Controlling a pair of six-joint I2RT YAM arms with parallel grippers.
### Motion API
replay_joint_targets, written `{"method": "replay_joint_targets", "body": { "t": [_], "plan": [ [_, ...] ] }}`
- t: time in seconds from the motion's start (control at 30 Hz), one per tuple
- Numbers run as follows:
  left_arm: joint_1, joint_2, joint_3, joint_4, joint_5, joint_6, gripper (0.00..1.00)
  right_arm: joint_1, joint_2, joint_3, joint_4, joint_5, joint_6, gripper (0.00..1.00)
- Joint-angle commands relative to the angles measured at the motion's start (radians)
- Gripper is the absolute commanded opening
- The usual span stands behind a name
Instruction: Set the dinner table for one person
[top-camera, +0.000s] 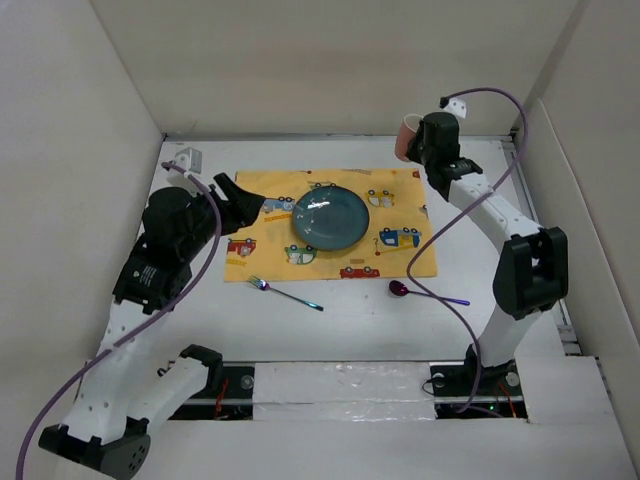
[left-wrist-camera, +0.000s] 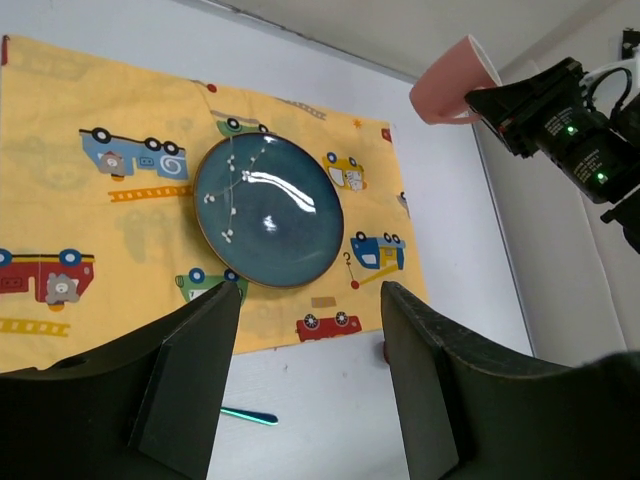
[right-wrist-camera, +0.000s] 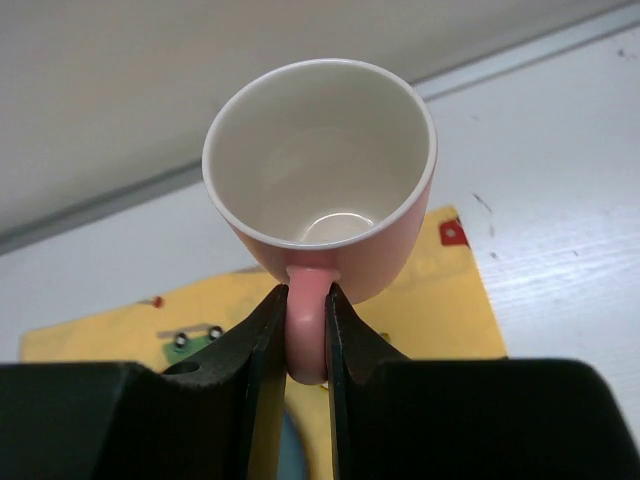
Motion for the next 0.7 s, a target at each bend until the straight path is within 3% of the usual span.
{"method": "replay_joint_targets", "body": {
  "t": [0.0, 0.67],
  "plan": [
    [-0.008, 0.029, -0.019, 0.14, 0.04, 0.028, 0.55, -0.005, 0.011, 0.023, 0.08, 0.009, -0.065, 0.0],
    [-0.008, 0.104, -0.114, 0.221, 0.064, 0.028, 0.54, -0.016, 0.227, 0.062, 0.144, 0.067, -0.117, 0.0]
  ]
}}
